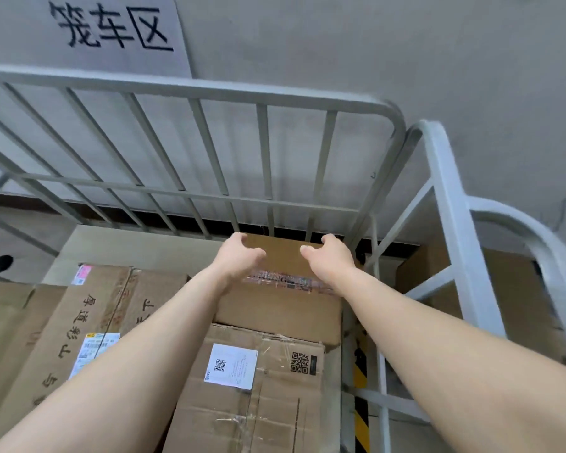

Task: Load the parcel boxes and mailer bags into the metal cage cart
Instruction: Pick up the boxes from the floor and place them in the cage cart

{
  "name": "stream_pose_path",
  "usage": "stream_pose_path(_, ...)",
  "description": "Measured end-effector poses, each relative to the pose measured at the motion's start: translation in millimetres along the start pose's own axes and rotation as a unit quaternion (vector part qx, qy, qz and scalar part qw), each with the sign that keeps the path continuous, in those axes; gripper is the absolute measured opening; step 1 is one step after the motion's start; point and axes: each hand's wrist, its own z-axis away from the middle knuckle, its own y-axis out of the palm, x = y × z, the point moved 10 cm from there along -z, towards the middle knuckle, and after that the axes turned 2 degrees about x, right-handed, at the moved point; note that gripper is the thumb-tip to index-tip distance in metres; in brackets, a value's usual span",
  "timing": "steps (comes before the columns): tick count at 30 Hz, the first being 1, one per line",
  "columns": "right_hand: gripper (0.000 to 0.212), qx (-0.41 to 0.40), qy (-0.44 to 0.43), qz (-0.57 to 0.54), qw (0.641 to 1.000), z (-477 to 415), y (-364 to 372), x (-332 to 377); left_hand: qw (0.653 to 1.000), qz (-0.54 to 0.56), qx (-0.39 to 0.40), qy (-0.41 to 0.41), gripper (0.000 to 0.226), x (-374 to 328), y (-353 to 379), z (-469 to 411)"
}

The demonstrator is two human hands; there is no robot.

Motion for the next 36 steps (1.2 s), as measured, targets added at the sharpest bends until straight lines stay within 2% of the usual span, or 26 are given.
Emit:
stream_pose_path(4,0.058,-0.021,-0.102,-0.02,0.994,66,-82,72,0.998,0.018,-0.041,0.053,0.058,-85,-38,68)
stream_pose_path(7,0.06,-0.052,-0.171,-0.014,0.984,119,-147,99,0.994,0.038,-0.058,0.087,0.056,-143,-52,127)
stream_pose_path(11,0.06,-0.077,-0.218,-0.003,0.973,182,-222,98,0.989,0.08,-0.063,0.107,0.053,-201,-46,210)
stream_pose_path(14,0.059,-0.086,-0.231,0.017,0.969,221,-265,77,0.985,0.127,-0.039,0.108,0.051,-228,-19,263)
stream_pose_path(19,0.059,-0.111,-0.215,0.019,0.97,273,-326,21,0.979,0.157,0.017,0.125,0.033,-269,45,336)
stream_pose_path(24,0.061,-0.143,-0.163,0.022,0.976,309,-367,-43,0.974,0.183,0.075,0.112,0.035,-285,106,388)
stream_pose_path(27,0.062,-0.157,-0.125,0.032,0.979,328,-378,-81,0.969,0.19,0.121,0.099,0.031,-285,143,408)
stream_pose_path(30,0.063,-0.16,-0.1,0.044,0.981,343,-381,-113,0.962,0.202,0.17,0.073,0.011,-277,178,421)
stream_pose_path(36,0.066,-0.14,-0.06,0.053,0.987,354,-387,-172,0.958,0.204,0.198,0.024,0.013,-258,222,441)
